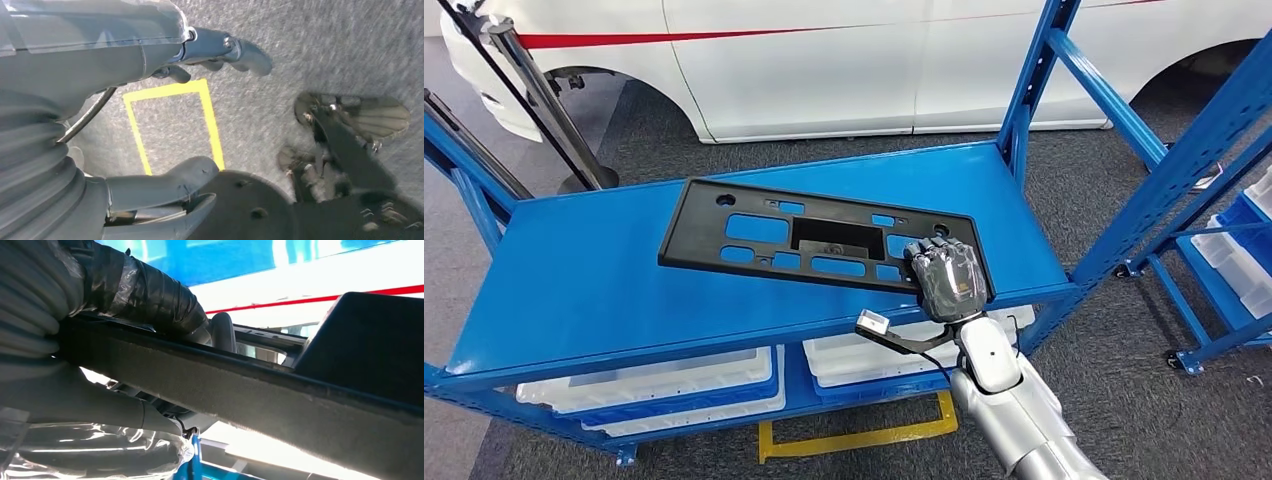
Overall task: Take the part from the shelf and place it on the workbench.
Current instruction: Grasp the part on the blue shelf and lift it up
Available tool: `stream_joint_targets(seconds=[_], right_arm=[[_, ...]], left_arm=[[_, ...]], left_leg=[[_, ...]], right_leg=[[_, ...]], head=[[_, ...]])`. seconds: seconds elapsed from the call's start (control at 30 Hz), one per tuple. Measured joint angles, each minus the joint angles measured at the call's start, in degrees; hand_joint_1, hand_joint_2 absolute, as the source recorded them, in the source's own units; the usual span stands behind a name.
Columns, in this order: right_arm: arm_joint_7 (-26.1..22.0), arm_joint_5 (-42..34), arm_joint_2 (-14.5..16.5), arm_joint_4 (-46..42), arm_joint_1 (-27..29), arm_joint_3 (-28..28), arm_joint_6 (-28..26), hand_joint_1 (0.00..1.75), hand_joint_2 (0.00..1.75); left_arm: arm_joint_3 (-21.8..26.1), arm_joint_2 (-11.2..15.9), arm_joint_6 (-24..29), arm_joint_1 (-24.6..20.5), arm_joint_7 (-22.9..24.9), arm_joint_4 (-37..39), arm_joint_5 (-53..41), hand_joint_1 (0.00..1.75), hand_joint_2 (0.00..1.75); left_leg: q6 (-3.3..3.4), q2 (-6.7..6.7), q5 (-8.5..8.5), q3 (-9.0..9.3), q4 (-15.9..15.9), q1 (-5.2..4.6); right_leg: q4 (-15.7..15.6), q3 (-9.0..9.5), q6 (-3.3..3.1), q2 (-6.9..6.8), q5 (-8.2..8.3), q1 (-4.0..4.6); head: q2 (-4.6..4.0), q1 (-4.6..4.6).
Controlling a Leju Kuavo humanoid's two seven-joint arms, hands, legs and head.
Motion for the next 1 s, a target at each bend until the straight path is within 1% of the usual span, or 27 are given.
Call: stream_joint_targets(seconds=[0.03,0.07,0.1,0.13,0.17,0.23,0.27,0.3,0.37,0.4,0.43,0.47,0.53,0.57,0.6,0.63,0.67,0.7,0.73,0.77,0.8,0.83,0.87,0.9,0.93,0.97,1.0], right_arm=[[0.0,0.0,0.0,0.0,0.0,0.0,0.0,1.75,1.75],[0.0,-0.1,-0.1,0.0,0.1,0.0,0.0,1.75,1.75],[-0.1,-0.2,-0.2,0.0,0.2,0.0,0.1,1.75,1.75],[-0.2,-0.3,-0.2,0.0,0.2,0.0,0.2,1.75,1.75],[-0.4,-0.5,-0.3,0.0,0.3,0.0,0.3,1.75,1.75],[-0.5,-0.9,-0.3,-0.2,0.3,0.0,0.5,1.75,1.75],[-0.5,-1.1,-0.4,-0.3,0.3,0.0,0.6,1.75,1.75],[-0.5,-1.3,-0.4,-0.4,0.3,0.0,0.8,1.75,1.75],[-0.6,-1.6,-0.5,-0.6,0.3,0.0,0.9,1.75,1.75],[-0.7,-1.7,-0.6,-0.6,0.3,0.0,1.0,1.75,1.75],[-0.7,-1.8,-0.6,-0.7,0.4,0.0,1.0,1.75,1.75],[-0.7,-1.8,-0.7,-0.7,0.4,0.0,1.0,1.75,1.75],[-0.8,-1.8,-0.9,-0.7,0.5,0.0,1.0,1.75,1.75],[-0.8,-1.8,-0.9,-0.7,0.5,0.0,1.0,1.75,1.75],[-0.8,-1.8,-1.0,-0.7,0.6,0.0,1.0,1.75,1.75],[-0.8,-1.8,-1.0,-0.7,0.6,0.0,1.0,1.75,1.75],[-0.8,-1.8,-1.0,-0.7,0.7,0.0,1.1,1.75,1.75],[-0.8,-1.8,-1.1,-0.8,0.7,0.0,1.1,1.75,1.75],[-0.8,-1.8,-1.1,-0.9,0.6,0.0,1.1,1.75,1.75],[-0.8,-1.8,-1.1,-1.0,0.6,0.0,1.2,1.75,1.75],[-0.8,-1.8,-1.1,-1.2,0.6,0.0,1.2,1.75,1.75],[-0.9,-1.8,-1.1,-1.3,0.5,0.0,1.2,1.75,1.75],[-0.9,-1.8,-1.1,-1.3,0.5,0.0,1.3,1.75,1.75],[-0.9,-1.8,-1.1,-1.3,0.4,0.0,1.4,1.75,1.75],[-0.9,-1.9,-1.2,-1.3,0.4,0.0,1.6,1.75,1.75],[-1.0,-2.0,-1.1,-1.3,0.4,0.0,1.8,1.75,1.75],[-1.0,-2.1,-1.1,-1.3,0.4,0.0,2.0,1.75,1.75]], left_arm=[[0.0,0.0,0.0,0.0,0.0,0.0,0.0,0.00,1.75],[0.0,0.0,-0.1,0.0,0.0,0.0,0.0,0.00,1.75],[0.0,0.0,-0.1,0.0,0.0,0.0,0.0,0.00,1.75],[0.0,0.0,-0.1,0.0,0.0,0.0,-0.1,0.00,1.75],[0.0,0.0,-0.1,0.0,0.0,0.0,-0.1,0.00,1.75],[0.0,0.1,-0.1,-0.2,0.0,0.0,-0.1,0.00,1.75],[0.0,0.1,-0.1,-0.3,0.0,0.0,-0.1,0.00,1.75],[0.0,0.2,-0.1,-0.3,0.0,0.0,-0.1,0.00,1.75],[0.1,0.1,-0.1,-0.3,0.0,0.0,-0.2,0.00,1.75],[0.1,0.1,0.0,-0.4,0.0,0.0,-0.2,0.00,1.75],[0.2,0.1,0.0,-0.5,0.0,0.0,-0.2,0.00,1.75],[0.2,0.1,-0.1,-0.5,0.0,0.0,-0.2,0.00,1.75],[0.3,0.1,0.0,-0.5,0.0,0.0,-0.2,0.00,1.75],[0.3,0.1,0.0,-0.5,0.0,0.0,-0.2,0.00,1.75],[0.4,0.1,0.0,-0.5,0.0,0.0,-0.2,0.00,1.75],[0.4,0.1,0.0,-0.5,0.0,0.0,-0.2,0.00,1.75],[0.4,0.1,0.0,-0.5,0.0,0.0,-0.2,0.00,1.75],[0.4,0.1,0.0,-0.5,0.0,0.0,-0.2,0.00,1.75],[0.4,0.0,0.0,-0.5,0.0,0.0,-0.3,0.00,1.75],[0.4,0.0,0.0,-0.5,0.0,0.0,-0.3,0.00,1.75],[0.4,0.0,-0.1,-0.5,0.0,0.0,-0.4,0.00,1.75],[0.4,0.0,-0.1,-0.5,0.0,0.0,-0.4,0.00,1.75],[0.4,0.0,-0.1,-0.4,0.0,0.0,-0.4,0.00,1.75],[0.5,0.0,-0.1,-0.4,0.0,0.0,-0.5,0.00,1.75],[0.5,0.0,-0.1,-0.4,0.0,0.0,-0.5,0.00,1.75],[0.5,0.0,-0.1,-0.4,0.0,0.0,-0.5,0.00,1.75],[0.5,0.0,-0.1,-0.4,0.0,0.0,-0.5,0.00,1.75]], left_leg=[[-0.16,0.00,-2.29,-0.95,3.8,0.01],[-0.26,0.00,-3.56,-1.41,6.7,0.01],[-0.27,0.00,-3.63,-0.98,8.0,0.01],[-0.19,0.00,-2.66,0.56,7.1,0.00],[-0.02,-0.02,-1.23,3.08,4.1,0.00],[0.44,-0.20,0.01,8.58,-3.7,-0.13],[0.68,-0.33,0.05,10.22,-6.3,-0.27],[0.91,-0.46,-0.17,10.90,-7.7,-0.44],[1.54,-0.48,0.58,10.60,-8.3,-0.52],[1.95,-0.34,1.13,10.34,-8.6,-0.43],[2.49,-0.18,1.80,9.95,-8.8,-0.30],[2.93,-0.01,2.53,9.42,-9.1,-0.17],[3.43,0.16,3.76,7.90,-9.0,-0.29],[3.44,0.19,4.32,7.03,-8.8,-0.35],[3.42,0.21,4.85,6.15,-8.7,-0.42],[3.37,0.22,5.31,5.30,-8.5,-0.48],[3.29,0.22,5.73,4.54,-8.2,-0.54],[3.17,0.22,6.14,3.92,-8.0,-0.58],[2.96,0.20,6.55,3.40,-7.8,-0.69],[2.70,0.20,6.99,3.11,-7.8,-0.75],[2.38,0.20,7.47,2.97,-7.9,-0.75],[2.04,0.20,7.97,2.89,-8.0,-0.74],[1.67,0.18,8.49,2.90,-8.3,-0.73],[1.35,0.06,8.43,2.73,-8.3,-0.69],[1.08,-0.05,7.41,2.34,-7.6,-0.67],[0.82,-0.17,5.29,1.70,-6.0,-0.63],[0.63,-0.25,2.29,0.83,-3.2,-0.48]], right_leg=[[0.1,-0.72,-0.10,-0.01,0.51,0.11],[0.1,-1.45,-0.12,-0.01,0.99,0.22],[0.3,-2.18,-0.08,0.00,1.45,0.30],[0.4,-2.88,0.01,0.00,1.87,0.34],[0.7,-3.51,0.15,0.02,2.23,0.35],[1.1,-4.43,0.60,0.04,2.88,0.38],[1.1,-4.63,0.94,0.03,3.22,0.42],[1.1,-4.71,1.33,0.02,3.62,0.41],[0.7,-4.73,2.16,0.05,4.41,0.42],[0.8,-4.95,2.49,0.10,4.11,0.37],[1.7,-5.36,2.72,0.12,2.83,0.35],[3.5,-6.05,2.91,0.14,0.63,0.34],[10.3,-7.90,3.16,0.10,-4.88,0.25],[13.6,-8.52,3.28,0.10,-6.46,0.25],[15.7,-8.48,3.34,0.10,-6.81,0.25],[15.8,-7.50,3.29,0.09,-5.96,0.26],[13.9,-5.51,3.13,0.09,-4.50,0.28],[10.3,-2.59,2.81,0.09,-3.41,0.34],[6.0,0.42,2.43,0.07,-3.12,0.50],[2.7,2.66,2.09,0.06,-3.16,0.68],[0.3,4.03,1.78,0.06,-3.49,0.89],[-0.5,4.29,1.55,0.07,-3.54,1.09],[-0.7,3.98,1.25,0.06,-3.01,1.08],[-1.1,3.71,0.85,-0.07,-2.42,0.97],[-1.4,3.27,0.32,-0.19,-1.70,0.79],[-1.6,2.66,-0.13,-0.31,-0.89,0.59],[-1.7,1.90,-0.45,-0.40,-0.13,0.51]], head=[[0.00,0.00],[0.00,0.00],[0.00,0.00],[0.00,0.00],[0.00,-0.01],[0.00,0.02],[0.00,0.03],[0.00,0.04],[0.00,0.06],[0.00,0.05],[0.00,0.08],[0.00,0.08],[0.00,0.09],[0.00,0.08],[0.00,0.08],[0.00,0.08],[0.00,0.08],[0.00,0.08],[0.00,0.08],[0.00,0.04],[0.00,0.05],[0.00,0.02],[0.00,0.01],[0.00,0.03],[0.00,0.01],[0.00,0.02],[0.00,0.01]])
